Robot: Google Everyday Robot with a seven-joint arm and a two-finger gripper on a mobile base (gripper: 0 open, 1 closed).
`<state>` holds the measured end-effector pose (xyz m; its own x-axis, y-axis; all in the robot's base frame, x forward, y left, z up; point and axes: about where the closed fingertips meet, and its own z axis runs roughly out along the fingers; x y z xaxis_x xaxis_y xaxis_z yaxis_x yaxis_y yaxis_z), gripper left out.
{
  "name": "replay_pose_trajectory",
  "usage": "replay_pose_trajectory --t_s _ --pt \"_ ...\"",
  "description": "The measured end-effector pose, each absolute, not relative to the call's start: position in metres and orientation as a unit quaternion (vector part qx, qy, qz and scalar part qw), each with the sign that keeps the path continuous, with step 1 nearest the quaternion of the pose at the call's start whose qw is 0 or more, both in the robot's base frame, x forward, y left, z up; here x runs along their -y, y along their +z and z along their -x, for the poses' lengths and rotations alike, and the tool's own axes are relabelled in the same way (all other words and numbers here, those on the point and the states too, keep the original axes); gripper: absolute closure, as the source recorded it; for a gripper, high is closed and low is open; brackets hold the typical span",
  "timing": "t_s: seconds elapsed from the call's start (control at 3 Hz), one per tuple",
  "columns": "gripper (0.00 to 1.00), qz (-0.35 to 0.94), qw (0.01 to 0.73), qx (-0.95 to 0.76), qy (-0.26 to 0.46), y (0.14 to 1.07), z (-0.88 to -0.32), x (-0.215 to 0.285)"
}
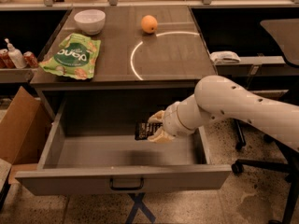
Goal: Pick rxbar chocolate from top drawer and place on counter
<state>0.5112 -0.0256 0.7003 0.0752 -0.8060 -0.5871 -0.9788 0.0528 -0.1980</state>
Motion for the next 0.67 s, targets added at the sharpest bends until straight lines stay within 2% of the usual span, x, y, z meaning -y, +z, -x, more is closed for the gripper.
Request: replay_pose_trajectory --t_s 0.67 --pt "1.0 0.675 0.306 -0.656 0.143 0.718 -0.511 0.026"
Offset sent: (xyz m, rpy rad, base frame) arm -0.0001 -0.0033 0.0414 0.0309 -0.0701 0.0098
